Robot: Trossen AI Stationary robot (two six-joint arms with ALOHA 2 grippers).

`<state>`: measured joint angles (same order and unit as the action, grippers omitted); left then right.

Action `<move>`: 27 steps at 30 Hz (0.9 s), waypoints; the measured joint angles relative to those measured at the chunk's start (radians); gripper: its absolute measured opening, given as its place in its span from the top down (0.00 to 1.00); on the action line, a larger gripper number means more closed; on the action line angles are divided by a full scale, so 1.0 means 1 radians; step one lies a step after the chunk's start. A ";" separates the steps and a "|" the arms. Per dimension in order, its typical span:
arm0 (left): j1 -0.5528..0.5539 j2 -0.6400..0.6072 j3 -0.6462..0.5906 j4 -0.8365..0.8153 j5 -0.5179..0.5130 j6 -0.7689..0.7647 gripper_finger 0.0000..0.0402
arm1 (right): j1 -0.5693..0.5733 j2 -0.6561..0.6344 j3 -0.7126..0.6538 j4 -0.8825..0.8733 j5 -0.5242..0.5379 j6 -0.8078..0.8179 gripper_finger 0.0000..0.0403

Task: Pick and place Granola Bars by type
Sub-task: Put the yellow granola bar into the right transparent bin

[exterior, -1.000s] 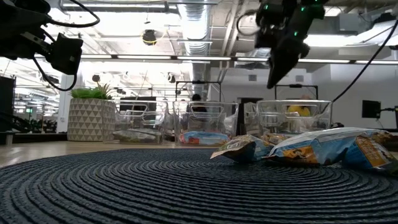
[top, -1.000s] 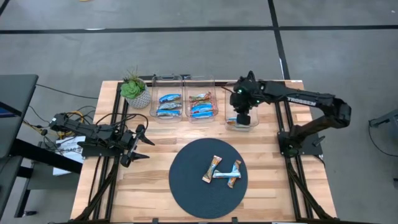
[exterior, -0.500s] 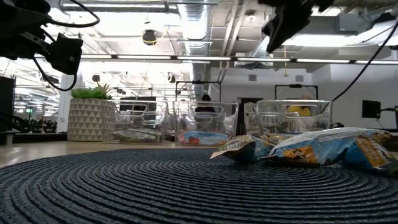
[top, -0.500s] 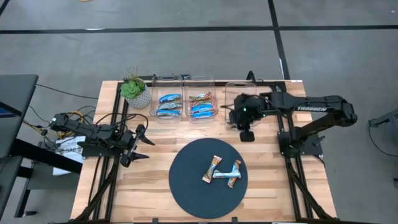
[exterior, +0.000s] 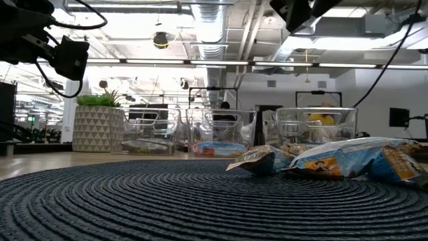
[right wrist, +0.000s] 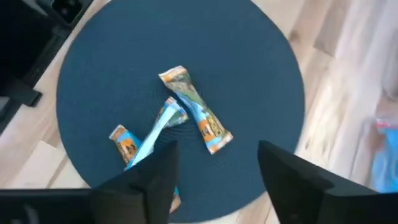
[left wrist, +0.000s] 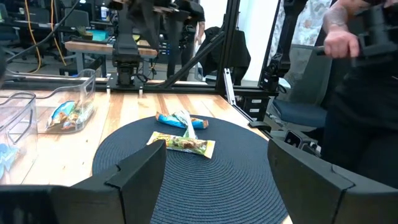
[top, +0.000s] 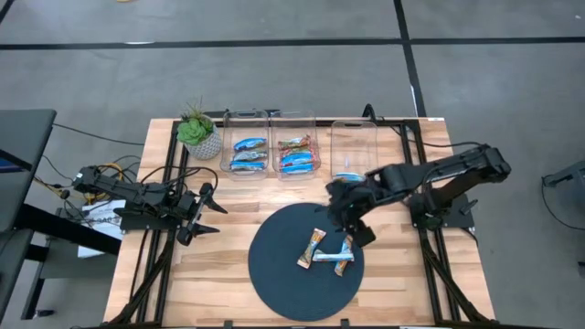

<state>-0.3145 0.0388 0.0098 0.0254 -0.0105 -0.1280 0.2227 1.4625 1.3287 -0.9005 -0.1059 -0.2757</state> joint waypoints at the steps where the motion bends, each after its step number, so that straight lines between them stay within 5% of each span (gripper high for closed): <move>1: 0.000 0.000 0.000 0.000 0.000 0.000 0.32 | 0.008 0.017 0.009 0.005 0.000 -0.015 0.46; 7: 0.000 0.000 0.000 0.000 0.000 0.000 0.32 | 0.035 0.120 0.059 0.023 0.002 -0.110 0.40; 27: 0.000 0.000 0.000 0.000 0.000 0.000 0.32 | 0.046 0.421 0.077 0.143 -0.001 -0.387 0.51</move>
<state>-0.3145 0.0389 0.0098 0.0252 -0.0105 -0.1278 0.2686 1.8836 1.4059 -0.7580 -0.1070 -0.6628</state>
